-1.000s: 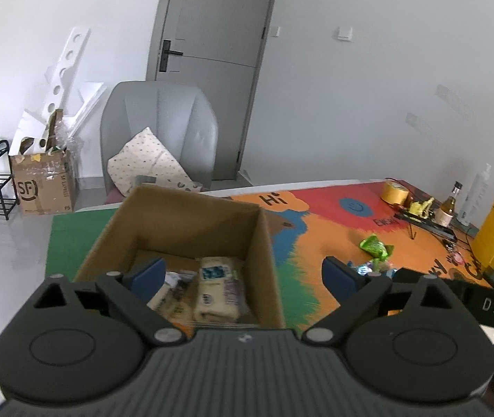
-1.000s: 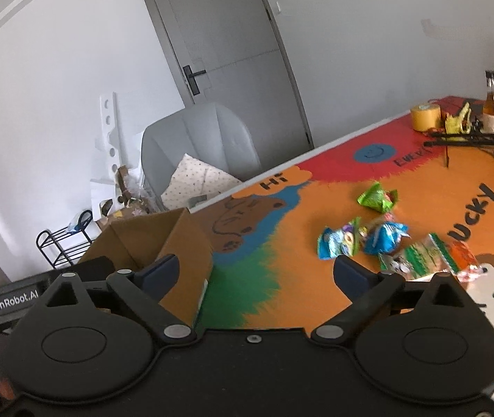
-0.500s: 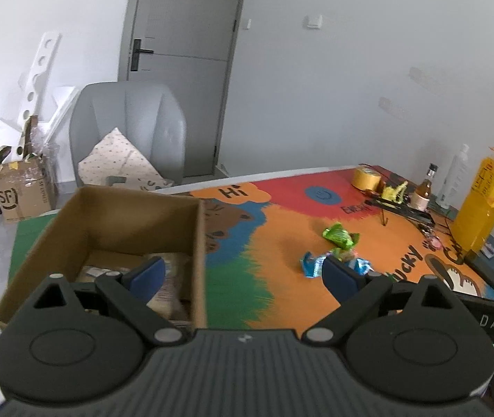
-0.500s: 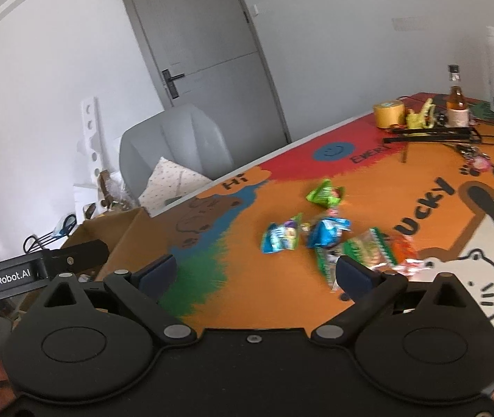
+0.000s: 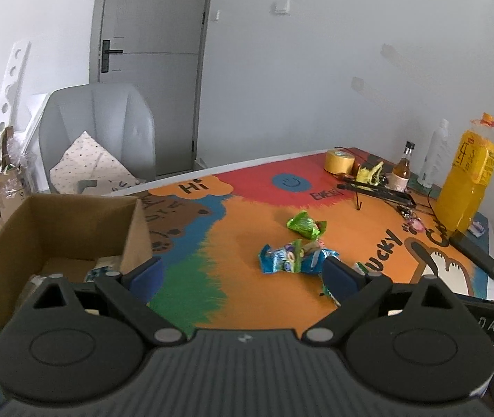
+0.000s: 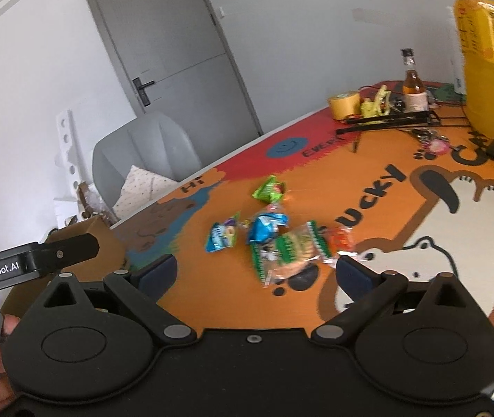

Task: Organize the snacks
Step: 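Move both tools back over the snack pile on the table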

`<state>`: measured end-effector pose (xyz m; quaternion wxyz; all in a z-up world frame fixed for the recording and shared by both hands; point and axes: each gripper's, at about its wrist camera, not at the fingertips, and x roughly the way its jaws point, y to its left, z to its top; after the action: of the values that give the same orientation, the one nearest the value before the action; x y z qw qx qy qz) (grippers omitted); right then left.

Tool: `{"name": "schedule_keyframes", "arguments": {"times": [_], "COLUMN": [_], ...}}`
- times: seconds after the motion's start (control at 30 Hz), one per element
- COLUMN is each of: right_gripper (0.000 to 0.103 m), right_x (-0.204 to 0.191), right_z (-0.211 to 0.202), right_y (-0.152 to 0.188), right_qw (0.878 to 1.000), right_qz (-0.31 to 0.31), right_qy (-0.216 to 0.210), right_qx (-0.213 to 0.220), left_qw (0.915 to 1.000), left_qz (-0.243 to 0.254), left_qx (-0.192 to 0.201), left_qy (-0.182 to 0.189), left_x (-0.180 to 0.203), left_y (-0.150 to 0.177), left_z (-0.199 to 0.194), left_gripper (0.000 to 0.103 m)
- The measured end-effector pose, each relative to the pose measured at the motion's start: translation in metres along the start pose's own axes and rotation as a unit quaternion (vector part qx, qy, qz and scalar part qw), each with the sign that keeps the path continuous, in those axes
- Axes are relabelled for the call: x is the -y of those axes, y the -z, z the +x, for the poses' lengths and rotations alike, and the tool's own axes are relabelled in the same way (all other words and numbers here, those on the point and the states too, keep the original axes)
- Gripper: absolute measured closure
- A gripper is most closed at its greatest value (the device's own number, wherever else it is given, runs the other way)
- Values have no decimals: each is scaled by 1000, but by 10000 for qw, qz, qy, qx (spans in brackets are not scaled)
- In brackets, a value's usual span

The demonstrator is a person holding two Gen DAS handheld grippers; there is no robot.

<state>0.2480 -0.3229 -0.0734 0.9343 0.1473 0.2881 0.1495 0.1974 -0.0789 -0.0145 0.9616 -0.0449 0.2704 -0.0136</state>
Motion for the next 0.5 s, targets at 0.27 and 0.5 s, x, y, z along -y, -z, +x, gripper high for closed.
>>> {"name": "schedule_keyframes", "arguments": {"times": [0.27,0.5], "right_gripper": [22,41], "right_x": [30,53], "right_z": [16,41], "right_y": [1,1], "right_qw": [9997,9991], "right_qz": [199,381], "right_qy": [105,76], "right_qx": [-54,-188], "left_qw": [9998,9993], "left_qz": [70,181], "left_qx": [-181,-324], "left_qy": [-32,-102], "left_x": [14,23], "left_y": [1,0], "left_z": [28,60], "left_gripper": [7,7]}}
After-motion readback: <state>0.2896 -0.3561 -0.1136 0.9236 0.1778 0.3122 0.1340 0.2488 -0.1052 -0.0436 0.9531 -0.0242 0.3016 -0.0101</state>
